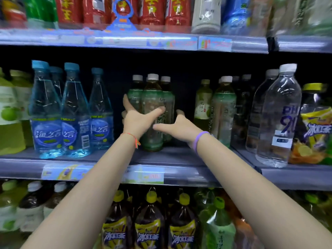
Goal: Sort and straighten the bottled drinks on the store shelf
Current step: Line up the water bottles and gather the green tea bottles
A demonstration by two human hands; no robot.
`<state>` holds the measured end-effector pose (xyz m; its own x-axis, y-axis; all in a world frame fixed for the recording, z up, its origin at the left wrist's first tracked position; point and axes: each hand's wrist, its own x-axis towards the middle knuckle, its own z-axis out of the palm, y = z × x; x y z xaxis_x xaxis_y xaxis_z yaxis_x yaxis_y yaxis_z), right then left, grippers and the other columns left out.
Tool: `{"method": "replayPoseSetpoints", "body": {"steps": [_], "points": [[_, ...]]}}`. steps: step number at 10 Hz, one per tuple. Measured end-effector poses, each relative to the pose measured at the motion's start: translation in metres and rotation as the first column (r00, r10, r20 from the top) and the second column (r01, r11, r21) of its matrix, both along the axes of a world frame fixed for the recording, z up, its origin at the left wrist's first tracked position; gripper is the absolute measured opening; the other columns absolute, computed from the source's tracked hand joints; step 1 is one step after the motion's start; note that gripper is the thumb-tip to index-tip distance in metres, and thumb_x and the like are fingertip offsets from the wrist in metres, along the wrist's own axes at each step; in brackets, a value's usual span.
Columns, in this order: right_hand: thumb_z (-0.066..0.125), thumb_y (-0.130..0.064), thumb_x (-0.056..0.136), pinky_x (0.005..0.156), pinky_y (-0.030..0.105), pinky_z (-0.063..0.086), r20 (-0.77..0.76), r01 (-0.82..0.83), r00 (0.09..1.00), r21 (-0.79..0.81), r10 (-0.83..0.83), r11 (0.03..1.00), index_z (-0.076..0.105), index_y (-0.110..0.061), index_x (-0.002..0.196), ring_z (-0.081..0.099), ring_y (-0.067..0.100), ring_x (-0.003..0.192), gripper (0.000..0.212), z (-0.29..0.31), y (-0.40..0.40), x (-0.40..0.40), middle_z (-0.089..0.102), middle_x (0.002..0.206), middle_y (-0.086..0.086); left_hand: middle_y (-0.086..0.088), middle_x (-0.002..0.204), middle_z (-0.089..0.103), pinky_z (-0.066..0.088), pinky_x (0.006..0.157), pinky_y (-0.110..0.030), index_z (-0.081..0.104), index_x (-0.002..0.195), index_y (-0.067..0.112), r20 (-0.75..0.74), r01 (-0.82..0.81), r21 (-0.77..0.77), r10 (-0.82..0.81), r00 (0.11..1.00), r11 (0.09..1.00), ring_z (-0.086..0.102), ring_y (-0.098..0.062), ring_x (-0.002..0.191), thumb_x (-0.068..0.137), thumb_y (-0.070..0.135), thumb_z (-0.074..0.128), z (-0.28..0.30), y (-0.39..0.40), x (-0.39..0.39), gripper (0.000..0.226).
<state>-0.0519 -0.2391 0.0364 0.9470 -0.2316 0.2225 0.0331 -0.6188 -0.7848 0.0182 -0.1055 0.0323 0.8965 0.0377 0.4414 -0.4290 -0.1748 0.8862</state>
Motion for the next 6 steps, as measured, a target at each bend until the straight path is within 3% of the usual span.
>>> {"method": "replayPoseSetpoints", "body": {"steps": [1,2,3,4,5,6], "points": [[0.079,-0.063,0.055,0.1,0.035,0.049,-0.019,-0.023,1.0,0.099,0.025,0.995,0.016,-0.012,0.153,0.058,0.021,0.117,0.127,-0.003,0.0,0.017,0.059,0.13,0.005,-0.018,0.149,0.032,0.035,0.113,-0.05,-0.003,0.157,0.03,-0.004,-0.01,0.013,0.01,1.0,1.0,0.034,-0.037,0.139,0.062,0.059,0.083,-0.002,-0.001,-0.001,0.132],[0.076,-0.051,0.059,0.091,0.035,0.054,-0.04,-0.028,0.999,0.056,0.03,0.998,0.03,-0.01,0.142,0.061,0.02,0.109,0.104,0.0,-0.004,0.021,0.064,0.119,0.005,-0.021,0.149,0.03,0.034,0.113,-0.05,-0.002,0.158,0.025,0.074,-0.112,0.118,0.104,0.992,0.987,0.035,-0.041,0.138,0.068,0.052,0.081,0.001,-0.005,-0.01,0.126],[0.063,-0.031,0.076,0.08,0.036,0.052,-0.077,-0.028,0.997,0.029,0.03,0.999,0.051,-0.01,0.126,0.06,0.023,0.109,0.056,0.01,-0.016,0.022,0.065,0.118,0.008,-0.024,0.147,0.037,0.035,0.11,-0.051,0.025,0.154,0.009,0.659,-0.482,0.198,0.248,0.71,0.854,0.038,-0.042,0.136,0.072,0.038,0.067,0.003,-0.016,-0.031,0.097],[0.053,-0.028,0.09,0.073,0.031,0.046,0.0,0.108,0.994,-0.167,-0.109,0.98,0.058,-0.006,0.121,0.061,0.027,0.1,0.039,0.015,-0.024,0.021,0.065,0.117,0.014,-0.02,0.132,0.054,0.043,0.101,-0.047,0.051,0.139,0.004,0.897,-0.42,0.182,0.025,0.441,0.889,0.052,-0.039,0.122,0.076,0.022,0.059,0.006,-0.031,-0.037,0.066],[0.041,-0.019,0.095,0.087,0.033,0.041,0.192,0.332,0.941,-0.349,-0.28,0.876,0.045,-0.003,0.137,0.055,0.034,0.113,0.046,0.01,-0.034,0.023,0.05,0.135,0.021,-0.012,0.112,0.064,0.047,0.091,-0.041,0.064,0.119,0.01,0.686,-0.057,0.403,-0.26,0.68,0.913,0.059,-0.031,0.104,0.083,0.017,0.047,0.009,-0.067,-0.046,0.04],[0.046,-0.016,0.095,0.102,0.036,0.039,0.19,0.34,0.94,-0.493,-0.282,0.801,0.034,-0.003,0.146,0.047,0.034,0.127,0.053,0.009,-0.043,0.021,0.042,0.144,0.02,-0.012,0.13,0.061,0.043,0.099,-0.03,0.059,0.13,0.012,0.233,0.298,0.258,-0.359,0.904,0.919,0.055,-0.028,0.12,0.094,0.02,0.045,0.021,-0.092,-0.036,0.039]]}}
